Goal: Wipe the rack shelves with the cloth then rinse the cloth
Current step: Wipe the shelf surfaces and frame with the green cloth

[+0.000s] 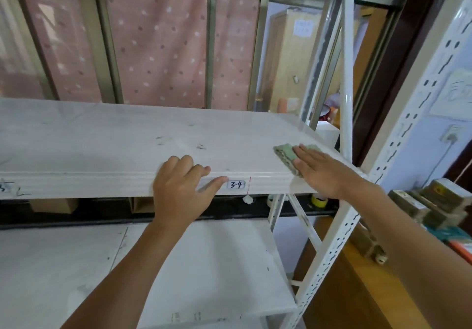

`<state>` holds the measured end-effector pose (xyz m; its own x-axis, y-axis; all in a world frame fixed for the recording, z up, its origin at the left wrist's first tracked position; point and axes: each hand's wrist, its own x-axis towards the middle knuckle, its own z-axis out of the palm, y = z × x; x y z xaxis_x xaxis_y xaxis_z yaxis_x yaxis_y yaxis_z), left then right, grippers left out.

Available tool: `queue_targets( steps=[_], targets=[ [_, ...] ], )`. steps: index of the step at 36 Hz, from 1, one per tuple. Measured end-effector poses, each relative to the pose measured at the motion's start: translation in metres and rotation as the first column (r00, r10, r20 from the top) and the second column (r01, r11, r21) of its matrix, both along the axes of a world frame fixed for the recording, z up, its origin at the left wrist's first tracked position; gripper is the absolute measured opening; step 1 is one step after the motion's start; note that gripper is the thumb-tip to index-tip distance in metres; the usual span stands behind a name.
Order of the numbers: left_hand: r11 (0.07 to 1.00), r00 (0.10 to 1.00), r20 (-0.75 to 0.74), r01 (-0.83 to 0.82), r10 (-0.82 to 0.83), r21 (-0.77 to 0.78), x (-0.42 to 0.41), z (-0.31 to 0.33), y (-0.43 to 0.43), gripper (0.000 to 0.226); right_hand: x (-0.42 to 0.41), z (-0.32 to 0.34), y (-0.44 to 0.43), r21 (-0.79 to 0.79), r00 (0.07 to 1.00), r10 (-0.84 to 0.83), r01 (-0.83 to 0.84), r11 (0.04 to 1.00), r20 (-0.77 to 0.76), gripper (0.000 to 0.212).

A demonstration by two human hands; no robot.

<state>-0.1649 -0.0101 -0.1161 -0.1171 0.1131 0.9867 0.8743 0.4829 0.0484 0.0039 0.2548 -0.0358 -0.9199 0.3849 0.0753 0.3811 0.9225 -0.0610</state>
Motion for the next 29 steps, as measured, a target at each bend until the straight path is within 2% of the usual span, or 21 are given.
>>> queue_targets(
  steps=[2, 4, 6, 9, 11, 13, 16, 18, 20, 21, 23, 25, 29],
  targets=[
    [1.000, 1.000, 0.010, -0.010, 0.010, 0.000, -0.001, 0.000, 0.000, 0.043, 0.011, 0.003, 0.017, 0.095, 0.991, -0.079, 0.070, 0.993, 0.104, 0.063],
    [1.000, 1.000, 0.013, -0.016, 0.016, -0.001, -0.001, -0.001, 0.000, 0.043, 0.020, 0.004, 0.029, 0.236, 0.974, -0.114, 0.067, 0.969, 0.194, 0.060],
    [1.000, 1.000, 0.016, -0.013, 0.013, 0.002, -0.001, -0.001, 0.000, 0.043, 0.024, 0.002, 0.040, 0.346, 0.984, -0.072, 0.011, 0.938, 0.166, 0.058],
    [1.000, 1.000, 0.022, -0.014, 0.014, 0.005, 0.000, -0.001, 0.000, 0.043, 0.031, -0.002, 0.038, 0.466, 0.976, -0.143, 0.051, 0.883, 0.164, 0.045],
    [1.000, 1.000, 0.019, -0.016, 0.016, 0.001, 0.000, -0.001, 0.000, 0.044, 0.037, -0.010, 0.035, 0.510, 0.973, -0.165, 0.061, 0.858, 0.162, 0.045],
    [1.000, 1.000, 0.019, -0.019, 0.019, 0.000, -0.001, -0.002, 0.000, 0.044, 0.042, -0.014, 0.024, 0.537, 0.948, -0.222, 0.068, 0.841, 0.228, 0.051],
    [0.999, 0.999, 0.019, -0.033, 0.033, 0.003, -0.001, -0.003, 0.001, 0.044, 0.041, -0.014, 0.011, 0.428, 0.964, -0.136, 0.027, 0.904, 0.228, 0.064],
    [0.999, 0.999, 0.017, -0.034, 0.034, 0.004, -0.001, -0.003, 0.001, 0.044, 0.030, -0.010, 0.000, 0.328, 0.991, -0.050, 0.006, 0.945, 0.127, 0.070],
    [1.000, 0.999, 0.014, -0.030, 0.030, 0.006, -0.001, -0.003, 0.001, 0.044, 0.011, -0.007, -0.008, 0.120, 0.998, -0.037, 0.031, 0.992, 0.050, 0.096],
    [1.000, 0.999, 0.014, -0.029, 0.028, 0.003, -0.001, -0.003, 0.001, 0.044, -0.001, -0.006, -0.016, 0.052, 0.999, -0.011, 0.010, 0.999, 0.034, 0.100],
    [1.000, 1.000, 0.017, -0.026, 0.026, 0.003, 0.000, -0.004, 0.000, 0.044, -0.022, -0.004, -0.039, -0.017, 0.998, 0.055, -0.055, 0.998, 0.021, 0.078],
    [1.000, 1.000, 0.021, -0.022, 0.022, 0.008, 0.001, -0.003, 0.000, 0.044, -0.034, -0.003, -0.064, -0.022, 0.991, 0.135, -0.135, 0.991, 0.014, 0.063],
    [1.000, 1.000, 0.016, -0.008, 0.008, -0.002, 0.003, -0.001, -0.001, 0.044, -0.037, -0.006, -0.079, -0.004, 0.979, 0.202, -0.202, 0.979, -0.026, 0.060]
  ],
)
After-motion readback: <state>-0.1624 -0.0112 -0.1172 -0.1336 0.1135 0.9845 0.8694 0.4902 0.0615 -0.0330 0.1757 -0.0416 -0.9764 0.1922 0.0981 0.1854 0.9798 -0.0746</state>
